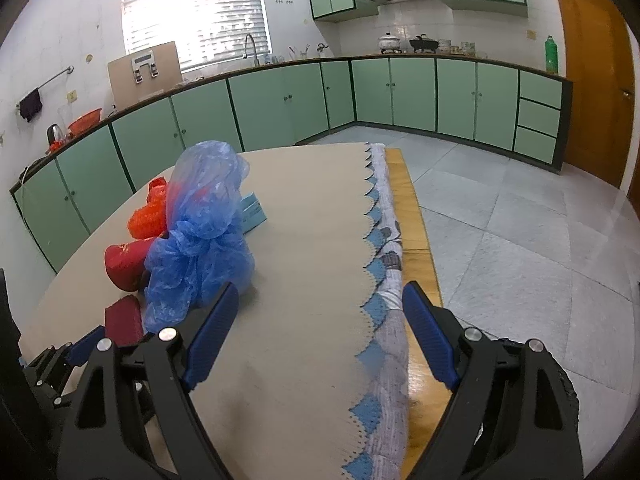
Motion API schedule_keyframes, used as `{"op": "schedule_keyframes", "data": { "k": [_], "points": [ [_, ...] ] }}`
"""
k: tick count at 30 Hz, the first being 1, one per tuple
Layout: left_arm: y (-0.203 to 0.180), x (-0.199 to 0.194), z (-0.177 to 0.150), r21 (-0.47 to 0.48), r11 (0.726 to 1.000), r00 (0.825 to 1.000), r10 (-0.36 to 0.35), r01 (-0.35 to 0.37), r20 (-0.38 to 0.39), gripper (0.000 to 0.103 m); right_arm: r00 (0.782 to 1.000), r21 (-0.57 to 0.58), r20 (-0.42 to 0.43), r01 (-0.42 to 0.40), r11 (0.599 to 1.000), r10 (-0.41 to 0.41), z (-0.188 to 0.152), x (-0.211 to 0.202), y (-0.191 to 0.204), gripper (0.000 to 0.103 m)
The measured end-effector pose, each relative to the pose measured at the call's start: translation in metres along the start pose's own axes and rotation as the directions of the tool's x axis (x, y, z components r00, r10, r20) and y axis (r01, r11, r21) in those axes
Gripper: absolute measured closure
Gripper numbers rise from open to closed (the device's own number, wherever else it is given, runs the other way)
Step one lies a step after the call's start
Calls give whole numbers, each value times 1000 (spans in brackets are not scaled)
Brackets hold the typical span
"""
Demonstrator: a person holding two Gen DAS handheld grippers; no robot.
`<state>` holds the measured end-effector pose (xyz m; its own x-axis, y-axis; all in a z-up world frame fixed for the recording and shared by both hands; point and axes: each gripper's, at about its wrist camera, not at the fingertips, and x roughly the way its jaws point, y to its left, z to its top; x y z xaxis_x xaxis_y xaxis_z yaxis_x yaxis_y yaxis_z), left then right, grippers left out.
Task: Collect trash
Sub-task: 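Close left gripper on the dark red pad while right gripper approaches the blue plastic bag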
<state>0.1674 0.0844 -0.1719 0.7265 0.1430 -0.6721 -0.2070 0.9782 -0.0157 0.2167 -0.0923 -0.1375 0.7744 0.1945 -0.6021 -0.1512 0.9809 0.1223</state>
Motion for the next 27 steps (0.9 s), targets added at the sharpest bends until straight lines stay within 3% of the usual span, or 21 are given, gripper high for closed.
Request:
{"op": "schedule_keyframes", "data": {
  "k": [4, 5, 14, 20, 27],
  "points": [
    [-1, 1, 1, 0, 1000, 1000, 1, -1, -12, 36, 1000, -8, -8, -5, 1000, 5, 3, 5, 3, 22],
    [-1, 1, 1, -4, 1000, 1000, -2, 2, -10, 40, 1000, -11, -8, -5, 1000, 5, 4, 5, 4, 22],
    [14, -1, 2, -45, 999, 1000, -29, 29, 0, 49, 1000, -30, -19, -23, 999, 23, 10, 8, 9, 23],
    [35, -9, 6, -93, 996, 1000, 0, 2, 23, 49, 998, -49, -19, -63, 997, 62, 19, 11, 23, 23],
    [46, -18, 22, -84, 996, 995, 46, -39, 84, 49, 996, -72, -5, -91, 993, 91, 31, 16, 43, 23]
  ]
}}
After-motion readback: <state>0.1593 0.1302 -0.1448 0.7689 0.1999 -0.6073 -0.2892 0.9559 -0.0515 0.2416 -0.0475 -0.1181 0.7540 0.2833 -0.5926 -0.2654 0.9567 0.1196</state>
